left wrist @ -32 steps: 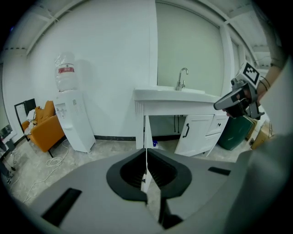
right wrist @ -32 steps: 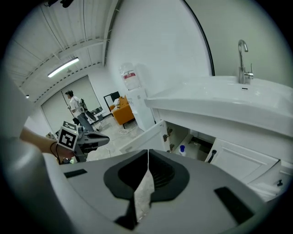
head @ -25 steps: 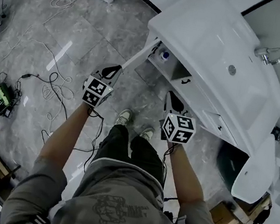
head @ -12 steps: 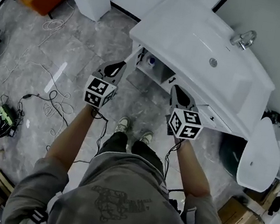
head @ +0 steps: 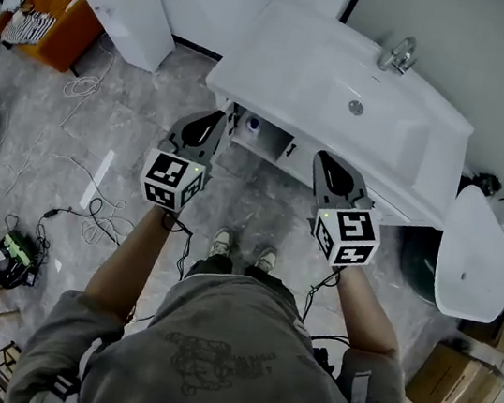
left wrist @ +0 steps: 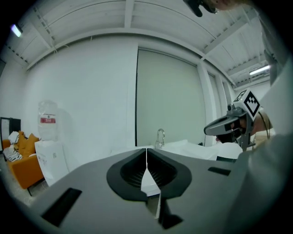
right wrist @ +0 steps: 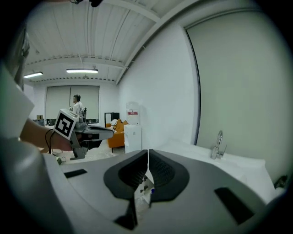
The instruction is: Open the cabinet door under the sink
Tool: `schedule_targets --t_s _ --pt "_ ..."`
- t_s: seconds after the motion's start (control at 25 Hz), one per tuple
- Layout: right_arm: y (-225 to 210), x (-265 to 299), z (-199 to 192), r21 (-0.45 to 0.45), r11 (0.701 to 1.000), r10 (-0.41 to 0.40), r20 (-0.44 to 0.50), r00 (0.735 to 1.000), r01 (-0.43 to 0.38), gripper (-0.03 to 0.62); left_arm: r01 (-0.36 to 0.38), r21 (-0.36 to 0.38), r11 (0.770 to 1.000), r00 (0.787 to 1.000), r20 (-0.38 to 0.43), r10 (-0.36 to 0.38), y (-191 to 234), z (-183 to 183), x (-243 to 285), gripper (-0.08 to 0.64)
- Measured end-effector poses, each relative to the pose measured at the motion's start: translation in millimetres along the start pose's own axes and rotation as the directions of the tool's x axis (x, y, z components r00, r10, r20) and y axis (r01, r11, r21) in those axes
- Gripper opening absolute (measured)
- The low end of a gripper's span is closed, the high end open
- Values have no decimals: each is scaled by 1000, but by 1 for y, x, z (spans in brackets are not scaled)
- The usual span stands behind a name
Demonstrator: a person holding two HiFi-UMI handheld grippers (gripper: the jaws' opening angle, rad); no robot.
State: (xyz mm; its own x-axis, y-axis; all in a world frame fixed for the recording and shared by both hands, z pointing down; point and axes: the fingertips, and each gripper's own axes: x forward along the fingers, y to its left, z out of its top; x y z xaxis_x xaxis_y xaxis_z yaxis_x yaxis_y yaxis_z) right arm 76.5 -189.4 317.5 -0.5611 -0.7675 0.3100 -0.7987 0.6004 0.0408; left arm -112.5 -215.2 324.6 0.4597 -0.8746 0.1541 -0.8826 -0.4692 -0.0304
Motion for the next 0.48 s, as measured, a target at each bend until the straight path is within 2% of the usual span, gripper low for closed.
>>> schedule_targets --t_s 0.24,0.48 --pt "8 -44 50 -29 999 -16 117 993 20 29 71 122 990 995 56 -78 -31 53 -2 21" --pt "15 -91 89 -46 998 -28 209 977 39 29 45 230 972 986 147 -80 -56 103 -27 21"
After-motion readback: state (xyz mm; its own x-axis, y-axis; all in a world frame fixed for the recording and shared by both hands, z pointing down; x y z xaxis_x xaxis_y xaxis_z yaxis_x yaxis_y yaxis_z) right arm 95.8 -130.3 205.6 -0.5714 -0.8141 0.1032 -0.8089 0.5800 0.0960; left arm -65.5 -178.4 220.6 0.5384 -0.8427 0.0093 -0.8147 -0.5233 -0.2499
